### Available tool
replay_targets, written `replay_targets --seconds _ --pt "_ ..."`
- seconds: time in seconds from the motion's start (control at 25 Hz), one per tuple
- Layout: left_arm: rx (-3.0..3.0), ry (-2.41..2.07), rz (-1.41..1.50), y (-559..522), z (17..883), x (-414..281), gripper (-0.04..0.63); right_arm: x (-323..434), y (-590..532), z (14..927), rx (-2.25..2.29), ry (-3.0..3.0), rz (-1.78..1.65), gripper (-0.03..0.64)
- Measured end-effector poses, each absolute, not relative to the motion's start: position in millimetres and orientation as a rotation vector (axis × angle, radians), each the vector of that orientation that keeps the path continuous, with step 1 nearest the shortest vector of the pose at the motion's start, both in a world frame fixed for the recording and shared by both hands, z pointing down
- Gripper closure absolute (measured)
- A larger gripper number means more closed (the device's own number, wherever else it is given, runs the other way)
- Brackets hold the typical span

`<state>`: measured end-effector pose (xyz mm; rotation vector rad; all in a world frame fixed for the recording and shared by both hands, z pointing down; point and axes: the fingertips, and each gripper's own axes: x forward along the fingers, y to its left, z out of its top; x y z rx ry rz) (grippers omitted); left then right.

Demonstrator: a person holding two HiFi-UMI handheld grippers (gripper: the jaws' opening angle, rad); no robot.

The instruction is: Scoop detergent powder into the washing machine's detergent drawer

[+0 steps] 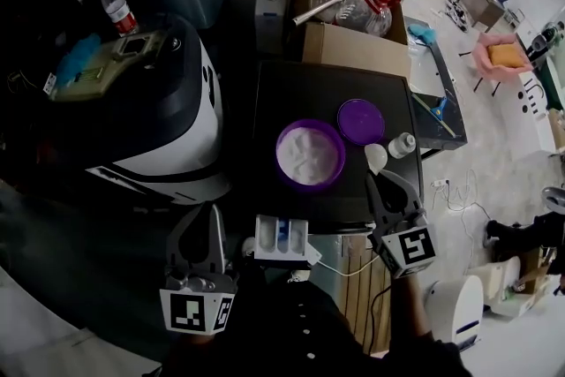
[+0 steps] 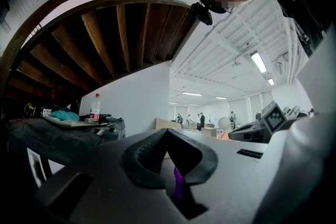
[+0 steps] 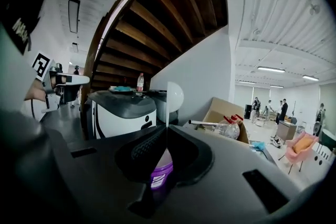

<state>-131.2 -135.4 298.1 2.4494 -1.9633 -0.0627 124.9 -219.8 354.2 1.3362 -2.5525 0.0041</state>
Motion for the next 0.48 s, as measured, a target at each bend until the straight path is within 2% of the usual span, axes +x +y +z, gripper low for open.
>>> replay_targets --seconds 0.48 --pt "2.396 -1.902 0.003 -143 333 -138 0.581 89 -278 413 0.991 -2.341 -0.127 0.584"
